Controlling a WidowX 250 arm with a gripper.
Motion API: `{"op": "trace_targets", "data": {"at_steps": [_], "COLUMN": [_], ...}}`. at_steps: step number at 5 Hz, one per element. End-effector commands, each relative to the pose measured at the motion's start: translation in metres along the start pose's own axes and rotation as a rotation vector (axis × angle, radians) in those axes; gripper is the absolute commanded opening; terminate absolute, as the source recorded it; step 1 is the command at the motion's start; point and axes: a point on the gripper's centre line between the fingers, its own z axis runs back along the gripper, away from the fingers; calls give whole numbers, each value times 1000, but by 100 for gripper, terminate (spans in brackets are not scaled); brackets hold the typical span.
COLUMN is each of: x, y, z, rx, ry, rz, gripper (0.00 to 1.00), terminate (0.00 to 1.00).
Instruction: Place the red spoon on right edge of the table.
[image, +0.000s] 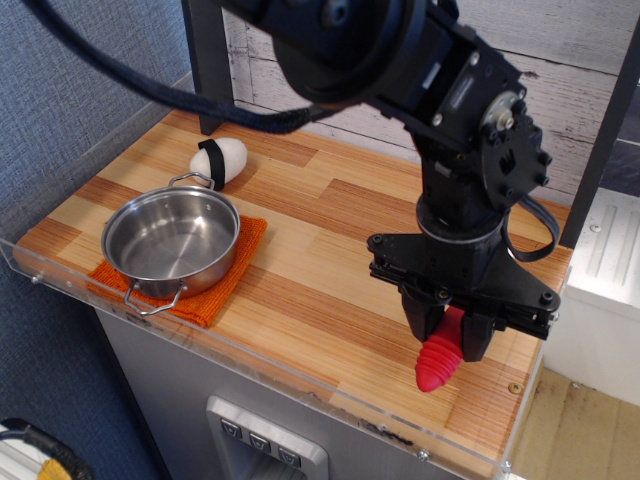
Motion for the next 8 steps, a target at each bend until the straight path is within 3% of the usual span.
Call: {"op": "trace_targets", "data": {"at_steps": [1,4,5,7,8], "x": [3,17,12,18,23], "y": [1,3,1,13,34], "z": [-19,-43,-26,49,84], "rx": [-3,-15,-14,-51,-73], "ry": [55,60,13,-178,-184], "rz": [-1,37,23,45,82], "gripper": [0,0,100,100,100], "terminate": [0,0,0,0,0]}}
